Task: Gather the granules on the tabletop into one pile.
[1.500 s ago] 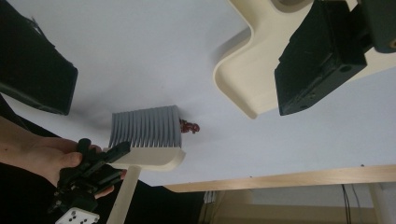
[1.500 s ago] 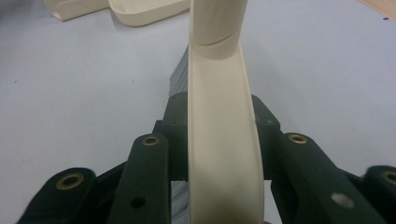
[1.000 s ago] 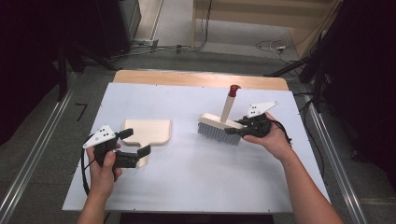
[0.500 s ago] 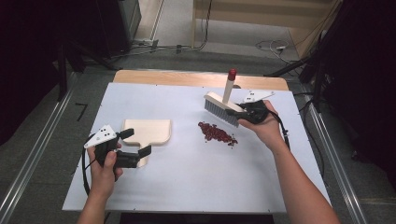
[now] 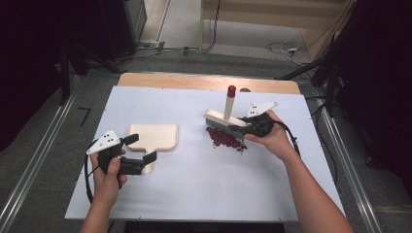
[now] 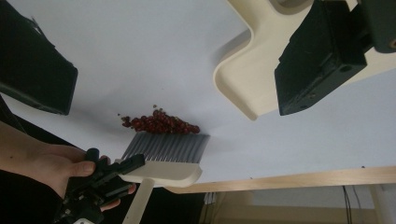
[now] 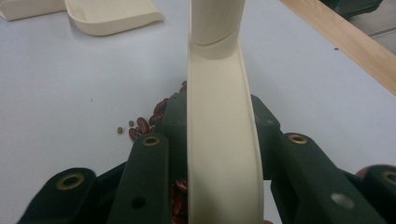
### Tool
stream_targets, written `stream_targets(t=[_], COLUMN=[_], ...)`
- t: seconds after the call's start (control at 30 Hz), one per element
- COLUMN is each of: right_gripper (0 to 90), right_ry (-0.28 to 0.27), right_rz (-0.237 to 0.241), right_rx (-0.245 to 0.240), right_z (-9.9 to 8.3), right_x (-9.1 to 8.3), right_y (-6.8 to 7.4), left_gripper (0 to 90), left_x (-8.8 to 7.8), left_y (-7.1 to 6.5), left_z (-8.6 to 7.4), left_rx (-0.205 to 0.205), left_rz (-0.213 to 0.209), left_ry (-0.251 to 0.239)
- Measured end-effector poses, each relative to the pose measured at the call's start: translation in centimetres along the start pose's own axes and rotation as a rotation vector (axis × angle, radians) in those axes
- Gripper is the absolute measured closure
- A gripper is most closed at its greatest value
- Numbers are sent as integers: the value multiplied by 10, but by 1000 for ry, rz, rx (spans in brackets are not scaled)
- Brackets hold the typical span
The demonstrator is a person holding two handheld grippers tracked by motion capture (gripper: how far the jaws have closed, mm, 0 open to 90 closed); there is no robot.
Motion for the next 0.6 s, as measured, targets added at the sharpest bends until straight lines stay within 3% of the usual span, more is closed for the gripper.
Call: stream_targets(t=[0.07,0.17,0.23,0.3,0.4,0.5,0.6], right_gripper=[658,658,658,657,658,658,658], right_ry=[-22,-95,-108,-66,5,72,118], right_rz=[-32,-144,-219,-321,-470,-628,-695], right_rx=[30,81,112,176,339,389,470], right_z=[1,6,6,0,-14,-35,-52], right_x=[-5,-18,-29,-41,-57,-66,-65], right_y=[-2,-5,-5,-5,-3,-6,1], left_gripper=[0,0,0,0,0,0,0], left_x=[0,0,0,0,-1,-2,-3], left_y=[-1,-1,-1,0,0,0,0], left_z=[0,0,-1,-1,-1,1,2], left_rx=[0,0,-2,-3,-5,-6,-7], left_rz=[-2,-4,-3,-2,-1,-1,3], left_ry=[-1,-1,1,2,-1,-8,-13])
Point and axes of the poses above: each handheld gripper's, and its own axes: x roughly forward along the jaws, z roughly out of its top, y roughly to its left, the point moved 10 cm from there along x, roughly forward along the jaws, and after that the axes turned 9 degrees about -z, right-handed, at the moved point
